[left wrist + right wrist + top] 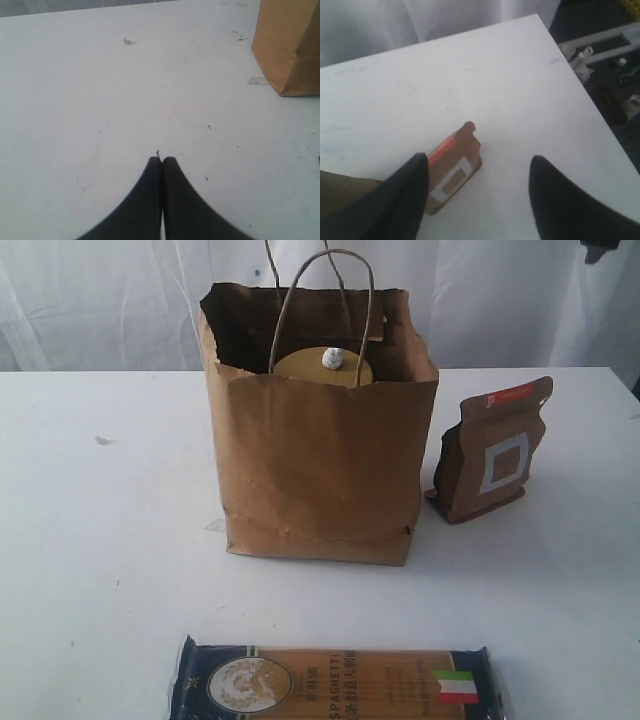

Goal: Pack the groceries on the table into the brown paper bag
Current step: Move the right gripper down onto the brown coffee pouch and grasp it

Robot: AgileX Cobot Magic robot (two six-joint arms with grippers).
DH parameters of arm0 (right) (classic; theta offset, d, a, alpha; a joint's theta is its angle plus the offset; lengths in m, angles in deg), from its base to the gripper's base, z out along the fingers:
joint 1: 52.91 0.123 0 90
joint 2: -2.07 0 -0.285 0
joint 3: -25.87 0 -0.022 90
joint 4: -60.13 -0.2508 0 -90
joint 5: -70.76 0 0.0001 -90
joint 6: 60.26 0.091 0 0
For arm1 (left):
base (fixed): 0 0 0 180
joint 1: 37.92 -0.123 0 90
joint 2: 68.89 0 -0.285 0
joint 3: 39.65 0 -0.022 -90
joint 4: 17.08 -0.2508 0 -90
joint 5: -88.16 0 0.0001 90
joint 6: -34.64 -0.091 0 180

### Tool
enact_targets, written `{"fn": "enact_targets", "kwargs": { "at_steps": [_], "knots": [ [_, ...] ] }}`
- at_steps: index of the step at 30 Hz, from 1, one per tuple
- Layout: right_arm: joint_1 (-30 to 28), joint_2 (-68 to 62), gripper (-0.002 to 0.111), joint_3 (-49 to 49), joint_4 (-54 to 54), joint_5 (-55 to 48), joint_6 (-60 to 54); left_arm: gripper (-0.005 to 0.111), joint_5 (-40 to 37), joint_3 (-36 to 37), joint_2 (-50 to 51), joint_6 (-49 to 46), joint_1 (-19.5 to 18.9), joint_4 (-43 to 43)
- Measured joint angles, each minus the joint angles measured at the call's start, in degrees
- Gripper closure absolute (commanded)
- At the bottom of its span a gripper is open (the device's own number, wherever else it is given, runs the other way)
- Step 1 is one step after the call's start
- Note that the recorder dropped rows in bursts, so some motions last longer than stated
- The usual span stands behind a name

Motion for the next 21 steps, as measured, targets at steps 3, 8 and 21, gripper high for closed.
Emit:
{"fn": "enact_targets", "kwargs": {
  "at_steps": [3, 8, 21],
  "knots": [
    [-1.2, -0.76, 0.053, -3.09, -0.92, 1.05, 2.79, 0.107, 0.0, 0.0, 0.0, 0.0, 0.0, 0.0],
    [-2.1, -1.93, 0.053, -6.44, -4.19, 7.43, 6.46, 0.107, 0.0, 0.0, 0.0, 0.0, 0.0, 0.0],
    [-2.14, -8.41, 0.053, -6.87, -4.98, 10.14, 16.49, 0.107, 0.0, 0.0, 0.0, 0.0, 0.0, 0.0]
  ]
}}
